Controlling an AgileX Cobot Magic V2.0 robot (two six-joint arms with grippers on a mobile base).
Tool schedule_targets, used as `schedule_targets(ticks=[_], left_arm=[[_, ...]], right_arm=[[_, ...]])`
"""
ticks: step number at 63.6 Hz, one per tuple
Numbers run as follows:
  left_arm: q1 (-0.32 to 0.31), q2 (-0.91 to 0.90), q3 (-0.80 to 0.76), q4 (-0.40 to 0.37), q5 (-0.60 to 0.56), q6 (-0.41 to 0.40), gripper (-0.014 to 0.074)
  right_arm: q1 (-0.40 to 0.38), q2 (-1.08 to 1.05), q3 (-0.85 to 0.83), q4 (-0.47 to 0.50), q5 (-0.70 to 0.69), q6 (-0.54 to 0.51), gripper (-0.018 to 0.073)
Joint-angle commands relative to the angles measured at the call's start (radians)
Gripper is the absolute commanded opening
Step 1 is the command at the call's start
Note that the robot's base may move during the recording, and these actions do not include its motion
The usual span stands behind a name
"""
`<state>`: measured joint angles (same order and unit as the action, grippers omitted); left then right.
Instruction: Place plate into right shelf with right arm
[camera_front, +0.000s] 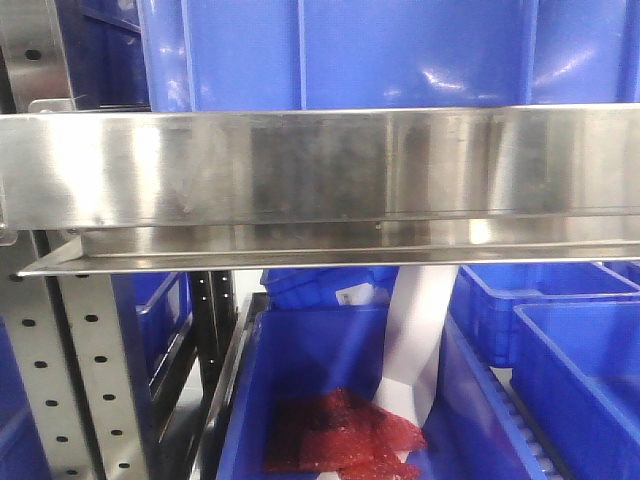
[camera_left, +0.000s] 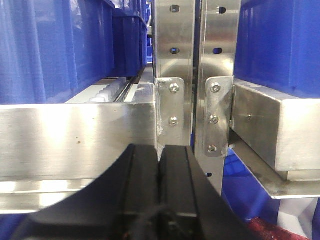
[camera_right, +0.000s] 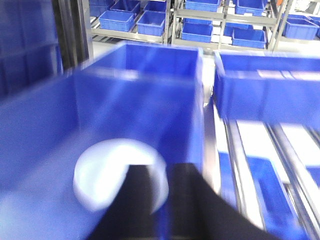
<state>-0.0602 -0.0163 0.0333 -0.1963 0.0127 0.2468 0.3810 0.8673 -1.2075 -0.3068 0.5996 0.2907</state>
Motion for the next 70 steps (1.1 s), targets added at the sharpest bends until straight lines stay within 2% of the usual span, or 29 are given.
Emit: schedule_targets(ticks=[1,14,27,38,70], left_arm=[[0.002,-0.011,0.009,-0.002,-0.089,-0.002,-0.0047],[0.002,-0.011,0.009,-0.002,-0.089,-0.002,-0.0047],[0.002,-0.011,0.009,-0.002,-0.089,-0.002,-0.0047],[0.002,-0.011,0.009,-0.002,-0.089,-0.002,-0.0047],[0.002,-0.011,0.009,-0.002,-0.089,-0.002,-0.0047]], right_arm=[[-0.002,-0.127,0.099,-0.016,-0.096,-0.002,0.0052],[-0.002,-0.455,0.443,-0.016,-0.187,-0.002,0.0055],[-0.002,-0.682,0.642,-0.014,-0.258,-0.001,0.0055],[-0.002,-0.764,0.703,-0.014,-0.261,-0.001,0.0055],[-0.002,-0.765,0.713,-0.015,-0.233,-0.001,0.0055]])
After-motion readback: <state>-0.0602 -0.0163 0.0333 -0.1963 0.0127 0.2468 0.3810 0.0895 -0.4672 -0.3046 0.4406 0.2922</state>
